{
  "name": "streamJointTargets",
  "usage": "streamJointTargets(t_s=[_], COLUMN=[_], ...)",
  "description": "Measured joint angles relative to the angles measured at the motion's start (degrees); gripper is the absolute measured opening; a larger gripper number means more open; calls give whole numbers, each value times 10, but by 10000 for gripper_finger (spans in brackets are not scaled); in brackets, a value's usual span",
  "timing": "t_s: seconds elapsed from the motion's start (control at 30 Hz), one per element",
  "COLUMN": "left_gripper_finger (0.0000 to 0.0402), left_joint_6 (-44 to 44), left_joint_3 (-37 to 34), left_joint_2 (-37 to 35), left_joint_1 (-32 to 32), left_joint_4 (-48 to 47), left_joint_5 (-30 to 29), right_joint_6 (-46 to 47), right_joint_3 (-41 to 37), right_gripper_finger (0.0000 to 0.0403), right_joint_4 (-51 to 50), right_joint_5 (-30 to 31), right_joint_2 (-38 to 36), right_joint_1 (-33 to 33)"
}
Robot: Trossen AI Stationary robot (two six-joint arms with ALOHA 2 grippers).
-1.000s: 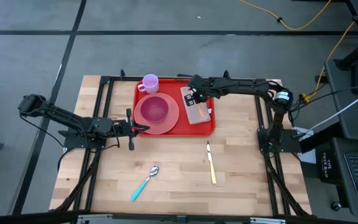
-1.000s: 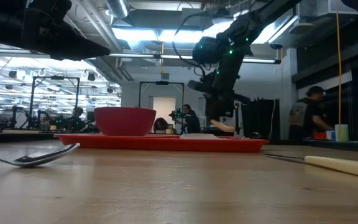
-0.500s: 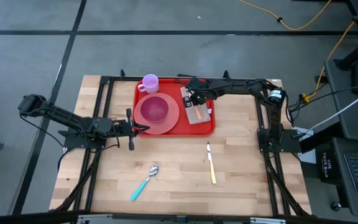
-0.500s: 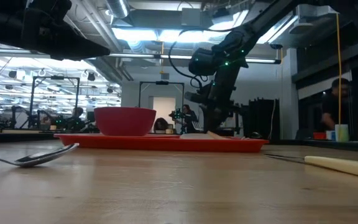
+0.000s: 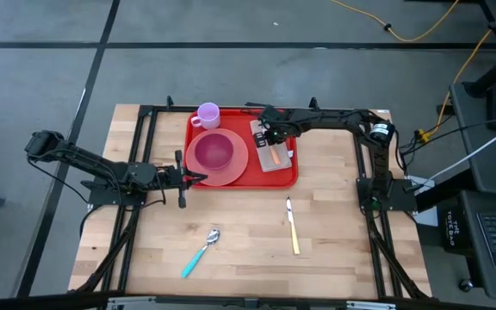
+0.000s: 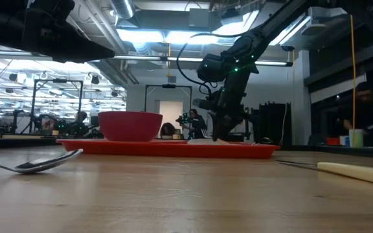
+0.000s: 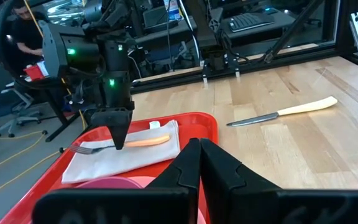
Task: Set up tray
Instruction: Put the orange fork on top of the white table napkin, then put the blue spoon on top of the white table napkin to the left of the orange fork
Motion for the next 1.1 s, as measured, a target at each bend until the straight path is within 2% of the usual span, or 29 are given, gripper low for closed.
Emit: streamJointTargets(t_s=[0.4, 0.73, 1.1], left_gripper_finger=[7, 8, 4], left_joint_6=[0, 0, 0], left_joint_3=[0, 0, 0], left_joint_2=[0, 0, 0], left_joint_1=[0, 0, 0], left_joint_4=[0, 0, 0], left_joint_5=[0, 0, 0], right_joint_6=[2, 0, -2], right_joint_3=[0, 0, 0], right_gripper_finger=[40, 75, 80], right_joint_4=[1, 1, 1], right_joint_5=[0, 1, 1], right_joint_2=[5, 5, 5], right_joint_1=[0, 0, -1])
